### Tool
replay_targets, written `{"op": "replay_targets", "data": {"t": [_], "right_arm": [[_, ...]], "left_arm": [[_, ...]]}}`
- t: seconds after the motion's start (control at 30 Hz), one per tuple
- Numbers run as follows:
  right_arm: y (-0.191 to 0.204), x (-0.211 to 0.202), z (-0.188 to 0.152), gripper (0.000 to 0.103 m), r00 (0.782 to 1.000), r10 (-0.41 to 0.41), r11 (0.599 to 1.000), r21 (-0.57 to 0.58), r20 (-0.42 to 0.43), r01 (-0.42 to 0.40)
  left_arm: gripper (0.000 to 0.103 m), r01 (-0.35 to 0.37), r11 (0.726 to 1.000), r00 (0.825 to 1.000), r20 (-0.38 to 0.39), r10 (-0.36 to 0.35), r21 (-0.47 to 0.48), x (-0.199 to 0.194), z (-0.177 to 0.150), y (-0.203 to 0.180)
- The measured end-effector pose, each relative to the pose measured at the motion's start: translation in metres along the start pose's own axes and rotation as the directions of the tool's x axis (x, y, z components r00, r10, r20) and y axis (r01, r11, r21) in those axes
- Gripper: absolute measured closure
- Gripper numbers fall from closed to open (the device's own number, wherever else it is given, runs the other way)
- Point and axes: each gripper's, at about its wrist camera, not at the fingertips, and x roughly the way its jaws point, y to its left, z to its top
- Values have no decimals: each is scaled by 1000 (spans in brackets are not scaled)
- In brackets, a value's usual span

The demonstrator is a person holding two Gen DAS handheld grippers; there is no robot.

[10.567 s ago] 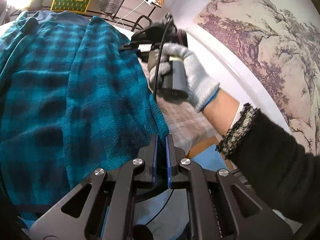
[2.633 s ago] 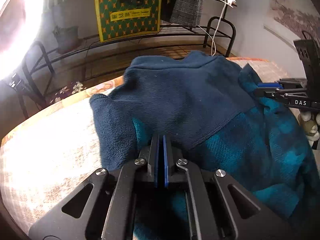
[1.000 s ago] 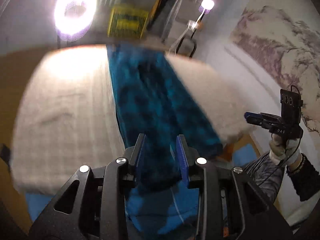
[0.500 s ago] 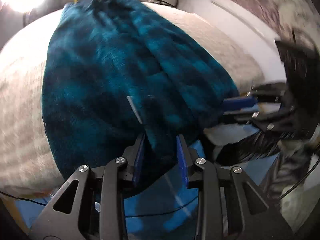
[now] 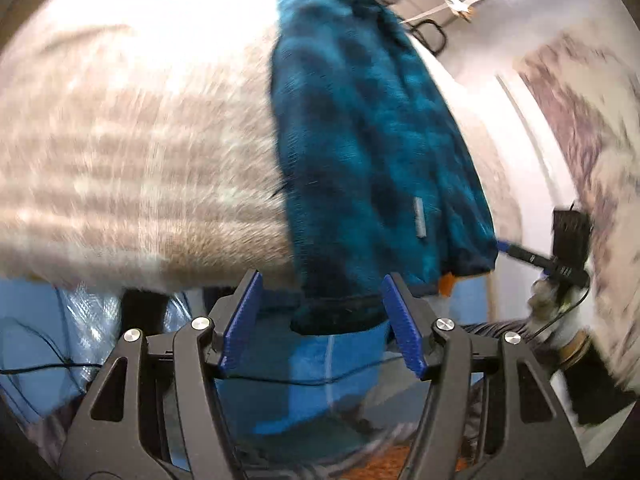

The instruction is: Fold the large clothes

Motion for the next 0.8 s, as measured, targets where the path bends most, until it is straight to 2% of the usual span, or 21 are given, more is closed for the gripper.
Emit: {"op": "replay_targets", "data": {"t": [0.13, 0.23, 0.33, 0.37, 0.43, 0.47, 0.5, 0.53, 0.63, 0.77, 0.8], "right_arm": [[-7, 11, 1, 37, 997, 72, 997, 35, -35, -71], [0, 23, 2, 37, 994, 79, 997, -5, -75, -80], [3, 29, 10, 37, 990, 121, 993, -9, -78, -122], [2, 30, 11, 37, 987, 141, 990, 3, -82, -142], [1, 33, 15, 39, 982, 167, 986, 20, -84, -166], [0, 34, 16, 44, 980, 177, 984, 26, -86, -176], [-1, 36, 16, 53, 977, 191, 981, 36, -98, -188], [-2, 38, 16, 56, 974, 199, 980, 46, -106, -195], [1, 42, 15, 58, 968, 224, 974, 49, -115, -220], [4, 46, 10, 59, 958, 256, 967, 55, -132, -251], [5, 46, 10, 69, 959, 252, 968, 51, -130, -248]], "left_arm": [[38, 59, 997, 996, -58, -61, -46, 23, 8, 10], [38, 92, 993, 991, -86, -98, -76, 37, 5, 12], [40, 130, 985, 984, -107, -142, -113, 47, 3, 14], [43, 142, 983, 981, -115, -155, -116, 49, 3, 12], [64, 164, 979, 976, -124, -178, -117, 50, 2, 9], [65, 165, 979, 976, -125, -179, -117, 50, 2, 7], [70, 165, 980, 977, -121, -178, -116, 50, 2, 7], [76, 168, 979, 976, -120, -181, -117, 49, 2, 6], [85, 194, 971, 971, -110, -210, -142, 44, 2, 4], [87, 230, 961, 966, -86, -245, -155, 33, 5, -3], [87, 234, 960, 965, -79, -248, -155, 30, 6, -6]]}}
